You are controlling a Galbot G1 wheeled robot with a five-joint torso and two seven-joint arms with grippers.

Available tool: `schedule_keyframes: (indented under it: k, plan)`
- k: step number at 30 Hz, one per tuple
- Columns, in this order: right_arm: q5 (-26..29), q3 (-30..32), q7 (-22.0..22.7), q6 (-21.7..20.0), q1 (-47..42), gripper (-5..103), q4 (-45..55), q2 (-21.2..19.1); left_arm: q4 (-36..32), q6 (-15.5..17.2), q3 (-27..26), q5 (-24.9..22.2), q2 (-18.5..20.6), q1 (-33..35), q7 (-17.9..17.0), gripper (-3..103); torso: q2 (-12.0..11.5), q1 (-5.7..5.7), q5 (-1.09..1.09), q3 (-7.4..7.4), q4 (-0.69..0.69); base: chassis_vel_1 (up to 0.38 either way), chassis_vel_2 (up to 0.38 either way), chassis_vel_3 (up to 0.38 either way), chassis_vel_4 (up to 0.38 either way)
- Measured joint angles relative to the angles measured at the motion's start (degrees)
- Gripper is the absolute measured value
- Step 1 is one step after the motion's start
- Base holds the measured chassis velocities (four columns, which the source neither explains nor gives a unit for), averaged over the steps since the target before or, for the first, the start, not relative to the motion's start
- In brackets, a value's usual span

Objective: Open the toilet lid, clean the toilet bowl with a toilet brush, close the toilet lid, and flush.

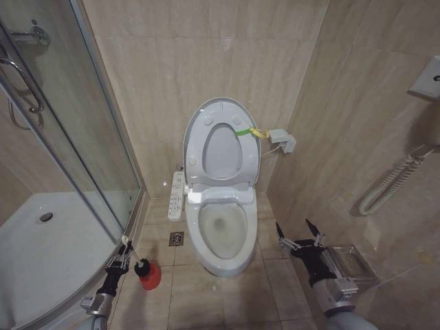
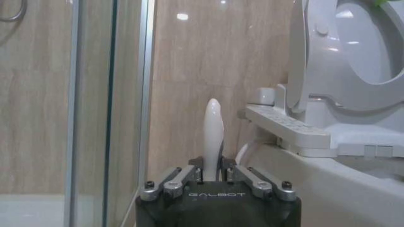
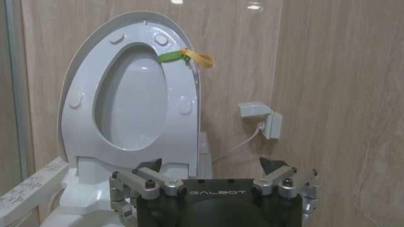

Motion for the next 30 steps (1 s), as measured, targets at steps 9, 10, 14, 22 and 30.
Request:
schedule_keyframes:
  k: [9, 10, 14, 22, 30]
  plan:
    - [0.00, 0.00, 0.00, 0.00, 0.00, 100, 0.00, 0.00, 0.19, 0.00, 0.11, 0.01, -0.02, -0.27, 0.05, 18, 0.00, 0.00, 0.00, 0.00, 0.00, 0.000, 0.000, 0.000, 0.000]
    - [0.00, 0.00, 0.00, 0.00, 0.00, 100, 0.00, 0.00, 0.19, 0.00, 0.15, 0.01, -0.03, -0.27, 0.05, 18, 0.00, 0.00, 0.00, 0.00, 0.00, 0.000, 0.000, 0.000, 0.000]
    - [0.00, 0.00, 0.00, 0.00, 0.00, 100, 0.00, 0.00, 0.19, 0.00, 0.23, 0.01, -0.08, -0.31, 0.06, 18, 0.00, 0.00, 0.00, 0.00, 0.00, 0.000, 0.000, 0.000, 0.000]
    - [0.00, 0.00, 0.00, 0.00, 0.00, 100, 0.00, 0.00, 0.19, 0.01, 0.29, 0.01, -0.10, -0.40, 0.26, 18, 0.00, 0.00, 0.00, 0.00, 0.00, 0.000, 0.000, 0.000, 0.000]
    - [0.00, 0.00, 0.00, 0.00, 0.00, 100, 0.00, 0.00, 0.01, 0.17, 0.33, 0.22, -0.19, -0.35, -0.13, 18, 0.00, 0.00, 0.00, 0.00, 0.00, 0.000, 0.000, 0.000, 0.000]
